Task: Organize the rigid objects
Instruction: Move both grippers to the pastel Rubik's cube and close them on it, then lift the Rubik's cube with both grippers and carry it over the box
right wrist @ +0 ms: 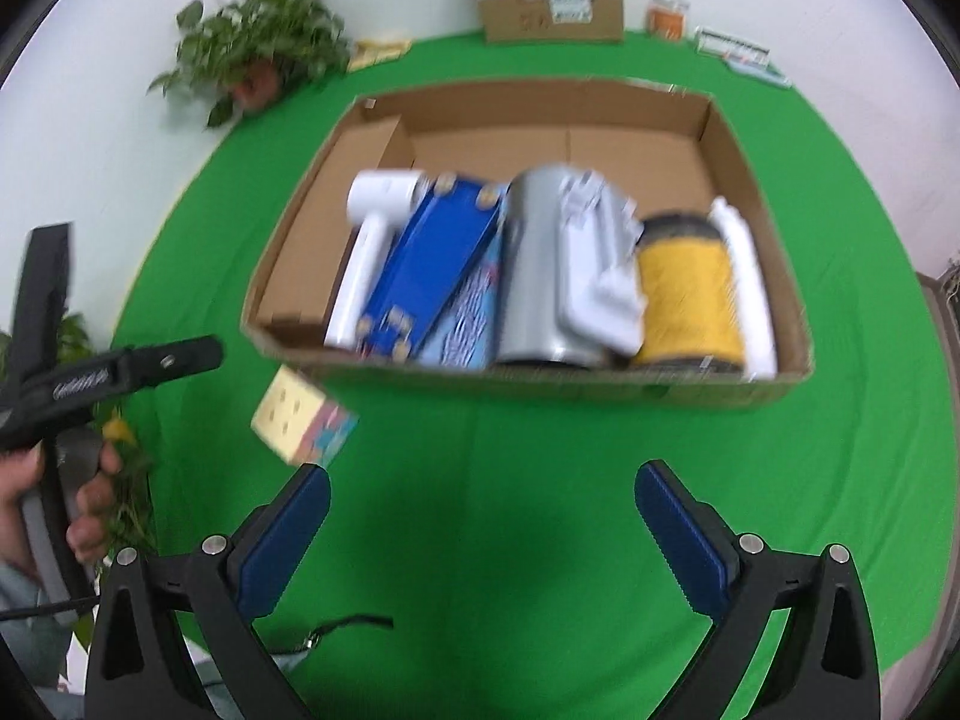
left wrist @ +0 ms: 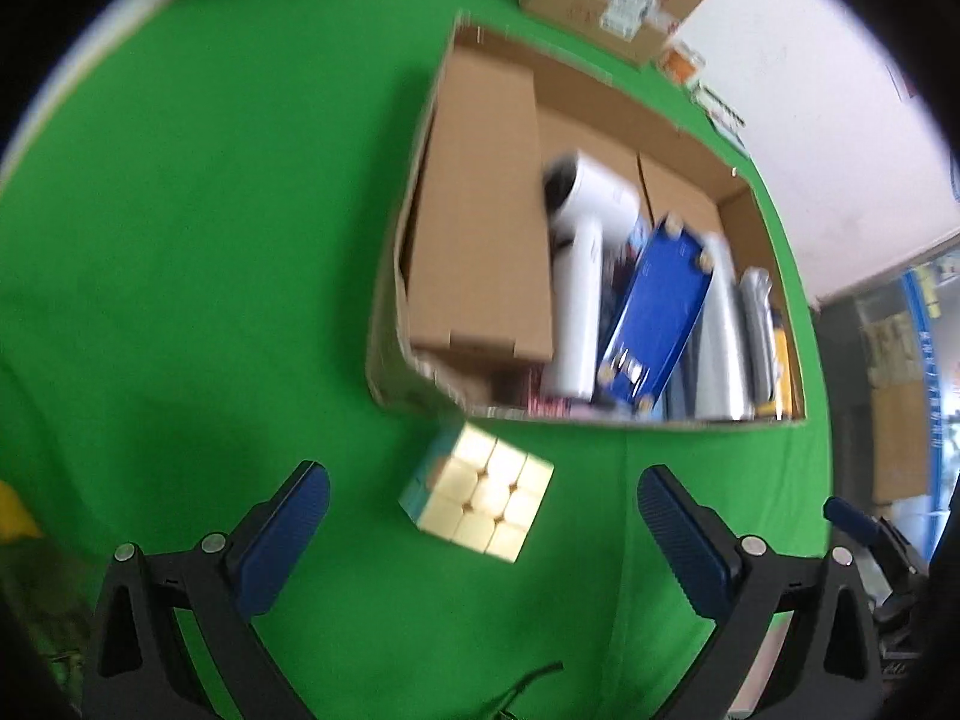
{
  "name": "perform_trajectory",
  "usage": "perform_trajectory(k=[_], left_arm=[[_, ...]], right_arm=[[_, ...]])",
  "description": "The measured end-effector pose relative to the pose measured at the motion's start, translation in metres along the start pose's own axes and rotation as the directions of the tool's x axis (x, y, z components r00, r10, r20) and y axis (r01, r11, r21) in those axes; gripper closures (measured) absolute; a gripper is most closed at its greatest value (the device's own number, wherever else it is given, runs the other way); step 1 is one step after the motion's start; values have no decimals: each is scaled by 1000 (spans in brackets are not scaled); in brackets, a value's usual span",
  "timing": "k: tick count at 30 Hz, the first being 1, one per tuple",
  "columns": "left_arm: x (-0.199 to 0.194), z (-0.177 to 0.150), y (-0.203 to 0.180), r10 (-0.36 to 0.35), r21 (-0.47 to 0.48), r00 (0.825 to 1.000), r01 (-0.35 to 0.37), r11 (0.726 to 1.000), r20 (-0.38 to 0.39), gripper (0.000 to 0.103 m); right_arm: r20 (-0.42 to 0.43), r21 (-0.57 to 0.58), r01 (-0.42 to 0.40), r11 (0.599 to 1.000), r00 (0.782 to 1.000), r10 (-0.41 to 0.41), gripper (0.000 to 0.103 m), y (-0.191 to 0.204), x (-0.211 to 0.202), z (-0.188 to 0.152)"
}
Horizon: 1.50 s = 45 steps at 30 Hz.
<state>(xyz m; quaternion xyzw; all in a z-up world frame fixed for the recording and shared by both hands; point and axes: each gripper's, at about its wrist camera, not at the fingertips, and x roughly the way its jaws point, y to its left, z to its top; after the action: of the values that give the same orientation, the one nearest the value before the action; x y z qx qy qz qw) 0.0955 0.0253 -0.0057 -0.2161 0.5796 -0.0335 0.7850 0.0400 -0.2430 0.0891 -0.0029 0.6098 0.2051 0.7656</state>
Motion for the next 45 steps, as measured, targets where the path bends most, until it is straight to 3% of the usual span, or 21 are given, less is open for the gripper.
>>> perform_trajectory(k=[4,8,12,16,17,23,27,30,34,40,42,45], left_arm=[[31,-1,7,-65,-4,996,65,998,-56,2],[66,-1,9,-117,-41,979,112,993,-166,32],[80,-14,-3,-140,-1,964,144,990,-227,35],[91,-34,-21,-232,-30,919,235,972,-320,37],[92,-39,-25,-255,-39,910,257,966,-327,44],[82,-47,-15,-399,-215,873,348,912,-280,44],[84,-45,-4,-380,-221,880,326,919,-284,44],[96,-36,-7,-400,-236,863,338,911,-309,44],[115,-37,-17,-374,-207,851,317,925,-368,42],[119,-41,-18,-397,-217,843,338,916,-363,40],[118,-43,-13,-404,-221,838,343,913,-367,40],[118,-43,-17,-389,-205,844,334,920,-370,40]], right_arm=[[-37,-9,0,1000,999,0,1,11,2,-17],[-64,4,12,1000,998,-12,1,7,-1,-23],[-83,35,24,999,996,-21,1,-1,-3,-27],[-112,68,15,998,994,-7,1,-10,2,-31],[-118,73,10,997,993,-1,1,-11,4,-32],[-188,60,-56,997,980,67,1,-4,35,-37],[-197,17,-124,992,972,125,1,19,60,-38],[-150,9,-157,988,976,156,1,36,74,-35],[-139,-13,-162,987,977,159,1,51,94,-38],[-163,43,-93,995,982,99,23,45,117,-47],[-185,65,-133,989,972,143,39,43,122,-49],[-192,33,-102,994,976,106,41,47,120,-52]])
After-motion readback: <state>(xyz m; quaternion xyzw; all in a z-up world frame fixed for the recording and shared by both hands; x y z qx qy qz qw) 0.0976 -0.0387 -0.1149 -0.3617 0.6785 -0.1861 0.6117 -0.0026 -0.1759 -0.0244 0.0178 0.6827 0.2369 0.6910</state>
